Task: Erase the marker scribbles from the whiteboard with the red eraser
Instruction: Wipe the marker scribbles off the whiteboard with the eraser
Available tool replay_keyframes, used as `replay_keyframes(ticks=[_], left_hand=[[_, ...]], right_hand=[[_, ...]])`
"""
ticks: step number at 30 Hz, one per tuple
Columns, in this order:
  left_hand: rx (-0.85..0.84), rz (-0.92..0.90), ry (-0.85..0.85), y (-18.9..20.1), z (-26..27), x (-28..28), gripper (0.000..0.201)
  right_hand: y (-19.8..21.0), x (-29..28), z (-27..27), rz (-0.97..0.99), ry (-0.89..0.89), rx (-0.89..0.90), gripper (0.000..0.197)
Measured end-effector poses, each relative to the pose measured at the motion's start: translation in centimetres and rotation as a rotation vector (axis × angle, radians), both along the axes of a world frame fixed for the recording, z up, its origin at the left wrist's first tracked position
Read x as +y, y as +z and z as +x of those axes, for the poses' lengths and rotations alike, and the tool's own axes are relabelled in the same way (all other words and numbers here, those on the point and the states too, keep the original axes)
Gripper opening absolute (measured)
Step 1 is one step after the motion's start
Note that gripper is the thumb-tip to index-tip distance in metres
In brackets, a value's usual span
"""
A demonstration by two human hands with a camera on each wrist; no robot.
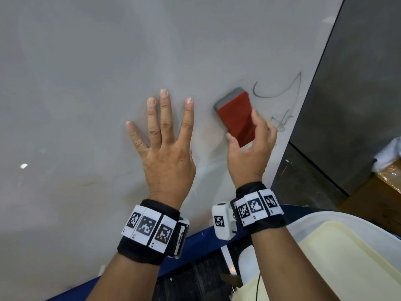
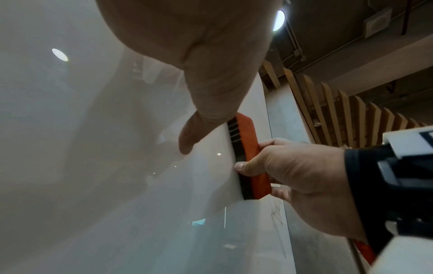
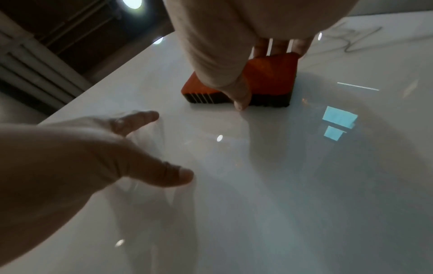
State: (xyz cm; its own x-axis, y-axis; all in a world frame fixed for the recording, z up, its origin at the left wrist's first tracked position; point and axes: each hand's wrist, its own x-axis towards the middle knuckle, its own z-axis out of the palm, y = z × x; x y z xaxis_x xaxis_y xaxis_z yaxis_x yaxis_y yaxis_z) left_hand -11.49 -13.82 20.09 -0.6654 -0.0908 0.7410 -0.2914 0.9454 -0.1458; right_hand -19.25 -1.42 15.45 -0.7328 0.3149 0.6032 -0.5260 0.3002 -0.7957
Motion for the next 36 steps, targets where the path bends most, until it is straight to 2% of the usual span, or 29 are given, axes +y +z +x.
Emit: replay_keyframes(ticks=[2,7,12,17,19,24,29,31,36], left_hand=[[-0.005,0.002,-0.008,0.0,0.0,0.0,0.105],[0.006,-0.001,0.004,0.0,0.1,0.2,0.106],[0.027,0.003,0.004,0.1,0.0,0.3,0.106],[0.042,0.01,-0.04,0.5,-0.5,1.2,0.102],[0.045,-0.024,-0.065,0.8,-0.9,1.4,0.1],[0.007,-0.093,-0.101,1.4,-1.7,1.7,0.102],[-0.003,-0.094,-0.12,1.5,-1.9,1.6,0.1],[-0.017,-0.095,-0.122,1.5,-1.8,1.5,0.103],[-0.039,-0.096,-0.122,1.6,-1.6,1.6,0.105]], right_hand=[[0.0,-0.5,0.5,-0.039,0.0,-0.035,0.07],[-1.4,-0.9,1.9,0.122,0.08,-0.002,0.069],[0.6,0.8,-0.7,-0.113,-0.043,-0.062,0.067],[-1.3,-1.0,1.9,0.07,0.11,-0.034,0.068],[-1.4,-0.2,1.4,0.115,0.112,-0.019,0.067],[-0.2,0.6,0.0,-0.062,-0.009,-0.071,0.07],[-1.5,-0.5,1.7,0.102,0.112,-0.056,0.068],[-1.2,0.5,0.8,0.138,0.095,-0.036,0.067],[0.5,0.7,-0.1,-0.108,-0.008,-0.098,0.07]])
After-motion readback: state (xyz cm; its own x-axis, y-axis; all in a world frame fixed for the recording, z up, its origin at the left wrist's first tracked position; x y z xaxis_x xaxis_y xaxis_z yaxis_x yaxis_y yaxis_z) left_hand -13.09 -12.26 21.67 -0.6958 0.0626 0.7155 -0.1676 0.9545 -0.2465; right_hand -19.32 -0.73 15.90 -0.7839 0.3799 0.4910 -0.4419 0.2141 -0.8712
